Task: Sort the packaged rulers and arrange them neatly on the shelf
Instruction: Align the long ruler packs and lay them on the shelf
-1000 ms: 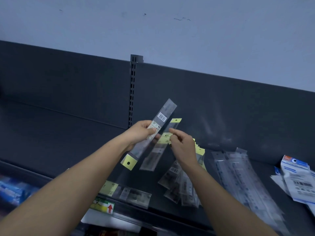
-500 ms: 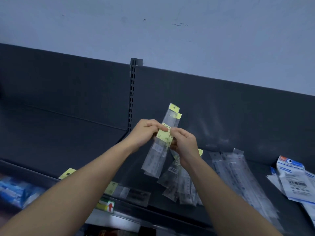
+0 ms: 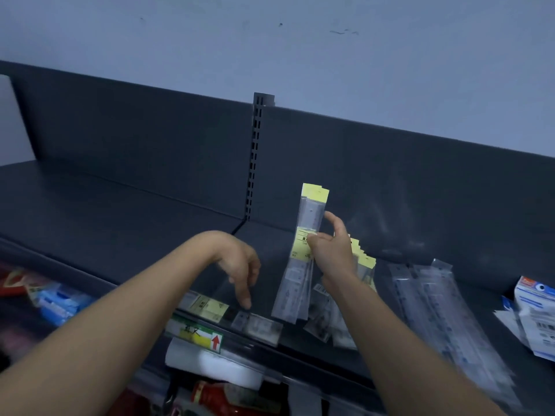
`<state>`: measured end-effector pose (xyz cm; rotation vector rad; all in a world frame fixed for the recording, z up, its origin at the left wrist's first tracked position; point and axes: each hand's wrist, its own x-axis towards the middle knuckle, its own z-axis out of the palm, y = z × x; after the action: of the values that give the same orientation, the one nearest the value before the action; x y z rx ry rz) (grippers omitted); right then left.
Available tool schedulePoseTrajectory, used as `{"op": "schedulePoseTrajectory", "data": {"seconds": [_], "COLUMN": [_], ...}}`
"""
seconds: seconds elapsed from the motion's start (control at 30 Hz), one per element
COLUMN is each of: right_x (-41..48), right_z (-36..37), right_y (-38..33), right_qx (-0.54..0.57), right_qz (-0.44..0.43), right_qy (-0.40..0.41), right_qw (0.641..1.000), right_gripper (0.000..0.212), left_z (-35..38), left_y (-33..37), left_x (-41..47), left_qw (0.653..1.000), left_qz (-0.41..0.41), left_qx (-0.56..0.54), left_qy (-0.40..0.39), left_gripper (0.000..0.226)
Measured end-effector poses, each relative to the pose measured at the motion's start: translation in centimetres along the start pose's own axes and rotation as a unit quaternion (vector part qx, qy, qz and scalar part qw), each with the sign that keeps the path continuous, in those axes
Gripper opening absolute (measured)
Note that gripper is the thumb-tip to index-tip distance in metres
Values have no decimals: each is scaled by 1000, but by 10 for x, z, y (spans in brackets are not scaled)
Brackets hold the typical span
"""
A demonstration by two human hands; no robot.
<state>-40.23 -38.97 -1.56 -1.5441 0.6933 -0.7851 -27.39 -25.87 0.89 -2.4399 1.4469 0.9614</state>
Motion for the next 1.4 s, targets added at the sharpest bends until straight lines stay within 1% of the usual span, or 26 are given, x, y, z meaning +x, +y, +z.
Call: {"op": "schedulePoseTrajectory", "data": {"seconds": [0.03,0.1,0.17,0.27,0.4,0.47,0.6,0.63,0.7,0.77,0.8,0.87,0.93,1.0,1.1,1.13,1.2,1.27,1.33,1.4], "right_x": [0,-2,-4,-7,-9,-10,-11,-11,-10,-10,-10,-10,-9,-8,-2,-1,3,7,8,9], "right_z": [2,7,12,15,17,17,18,18,17,17,17,18,19,19,19,19,18,16,15,17], "right_y": [1,2,3,4,5,5,5,6,6,6,6,5,5,3,4,3,3,1,-2,-2], "right_qx": [-5,-11,-19,-26,-27,-33,-50,-52,-56,-60,-61,-66,-68,-73,-91,-95,-94,-88,-97,-104], "right_qz": [3,15,22,28,36,36,38,40,43,47,50,55,57,57,48,42,29,10,-6,-9], "right_qy": [-5,-18,-25,-33,-41,-41,-47,-48,-52,-58,-63,-75,-82,-88,-84,-81,-61,-35,-29,-48], "right_qw": [1000,1000,999,999,998,998,997,997,996,995,995,994,993,992,991,991,993,995,995,993], "right_gripper": [55,56,55,46,40,38,37,37,36,37,37,37,38,35,21,20,24,27,31,34], "left_z": [5,16,24,28,34,38,47,49,50,47,45,43,41,40,31,27,16,6,-3,-8], "left_y": [0,-2,-8,-16,-26,-32,-46,-49,-54,-55,-56,-55,-52,-50,-48,-46,-40,-32,-23,-11], "left_x": [-3,-5,-7,-10,-7,-3,10,13,14,12,11,12,14,14,13,12,10,10,8,7], "left_qw": [999,999,1000,998,994,990,963,957,956,964,968,970,968,962,954,950,936,912,891,879], "left_qz": [-16,-30,-13,19,32,29,11,10,25,27,15,-2,4,18,42,41,31,36,74,119], "left_qx": [28,36,7,-41,-73,-83,-106,-107,-121,-124,-121,-124,-139,-156,-114,-89,-38,15,35,40], "left_qy": [-16,-14,10,32,73,109,247,269,265,232,221,210,208,223,274,296,347,408,447,460], "left_gripper": [51,58,54,42,32,27,19,18,18,30,35,31,30,29,22,23,32,38,35,26]}}
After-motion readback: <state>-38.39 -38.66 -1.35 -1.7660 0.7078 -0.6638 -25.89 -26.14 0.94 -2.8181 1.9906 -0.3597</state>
